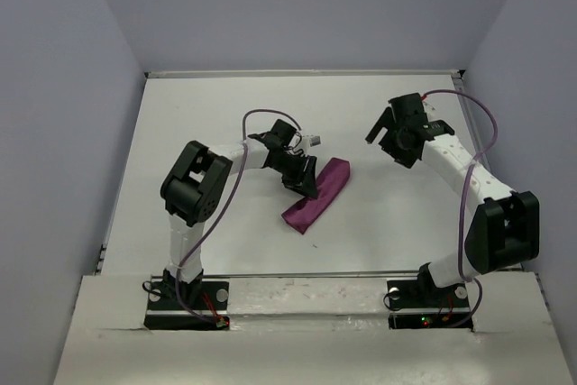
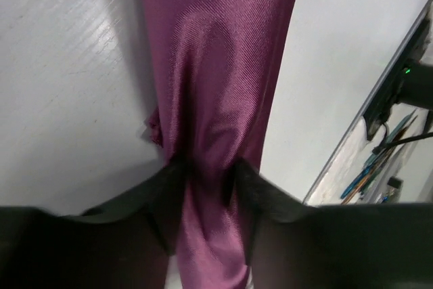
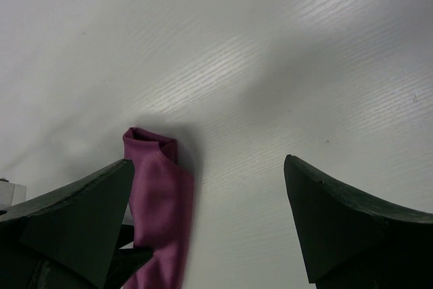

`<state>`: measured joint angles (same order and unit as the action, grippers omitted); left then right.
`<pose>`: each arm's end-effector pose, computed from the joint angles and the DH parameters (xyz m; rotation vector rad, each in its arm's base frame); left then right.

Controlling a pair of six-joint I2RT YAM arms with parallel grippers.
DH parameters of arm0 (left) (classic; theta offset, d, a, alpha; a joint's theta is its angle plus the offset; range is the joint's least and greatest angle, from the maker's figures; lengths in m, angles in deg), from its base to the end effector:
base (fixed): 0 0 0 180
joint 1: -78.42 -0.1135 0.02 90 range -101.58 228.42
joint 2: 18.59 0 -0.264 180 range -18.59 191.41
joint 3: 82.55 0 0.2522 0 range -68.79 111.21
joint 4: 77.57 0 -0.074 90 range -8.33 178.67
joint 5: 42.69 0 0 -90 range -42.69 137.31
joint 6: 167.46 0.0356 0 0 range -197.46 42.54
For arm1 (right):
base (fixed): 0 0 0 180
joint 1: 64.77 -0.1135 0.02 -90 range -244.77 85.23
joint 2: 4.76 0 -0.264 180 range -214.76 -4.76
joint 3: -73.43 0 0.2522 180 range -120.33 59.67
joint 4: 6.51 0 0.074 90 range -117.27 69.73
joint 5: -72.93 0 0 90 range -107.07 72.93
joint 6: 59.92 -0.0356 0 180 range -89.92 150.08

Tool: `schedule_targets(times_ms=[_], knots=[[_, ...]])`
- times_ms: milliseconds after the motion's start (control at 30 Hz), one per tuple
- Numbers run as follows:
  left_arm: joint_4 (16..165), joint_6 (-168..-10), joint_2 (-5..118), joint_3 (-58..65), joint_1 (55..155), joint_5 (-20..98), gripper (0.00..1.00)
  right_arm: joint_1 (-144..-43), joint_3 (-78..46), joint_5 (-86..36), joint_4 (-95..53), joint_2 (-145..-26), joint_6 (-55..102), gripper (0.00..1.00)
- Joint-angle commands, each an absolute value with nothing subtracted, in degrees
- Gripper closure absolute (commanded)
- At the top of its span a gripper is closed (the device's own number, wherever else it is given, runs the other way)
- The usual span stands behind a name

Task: Fold the napkin, place the utensils inside, and roll it up
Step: Roll the napkin at the center of the board.

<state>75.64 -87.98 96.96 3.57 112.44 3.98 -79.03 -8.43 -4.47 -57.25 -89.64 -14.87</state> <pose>0.3254 -0.2491 0.1447 0.8380 2.4860 -1.2572 0.3049 0.0695 0.2755 0.7434 2.3703 0.1630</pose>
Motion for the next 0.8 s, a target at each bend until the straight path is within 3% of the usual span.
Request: schedule_targets(times_ms=[0, 200, 267, 433, 533, 600, 733, 767], knots=[[74.2, -88.9, 93.0, 2.5, 112.2, 12.0, 0.44, -79.3, -7.7, -5.5, -56.6, -89.7, -13.8, 0.02], [70.4, -88.1, 87.1, 6.9, 112.1, 19.7, 0.24, -79.3, -7.0, -8.9, -55.3, -89.8, -12.1, 0.02], [69.4, -87.7, 84.8, 8.1, 111.9, 22.2, 0.23, -79.3, -6.3, -10.7, -53.8, -89.9, -11.5, 0.02], [67.5, -87.5, 80.6, 10.1, 111.9, 26.1, 0.25, -81.3, -5.3, -16.2, -50.5, -90.5, -10.2, 0.05], [68.0, -87.9, 78.2, 7.9, 112.0, 22.8, 0.43, -84.6, -5.6, -16.5, -49.5, -91.8, -10.3, 0.06], [68.6, -88.4, 77.0, 5.7, 112.9, 21.6, 0.48, -85.3, -5.5, -16.4, -49.4, -93.0, -11.0, 0.07], [68.9, -87.7, 75.5, 3.2, 118.8, 30.7, 0.46, -85.3, -4.3, -11.6, -50.1, -92.7, -12.5, 0.05], [68.9, -87.7, 75.5, 3.2, 122.2, 33.5, 0.4, -84.8, -4.1, -10.8, -50.3, -92.5, -12.5, 0.05]])
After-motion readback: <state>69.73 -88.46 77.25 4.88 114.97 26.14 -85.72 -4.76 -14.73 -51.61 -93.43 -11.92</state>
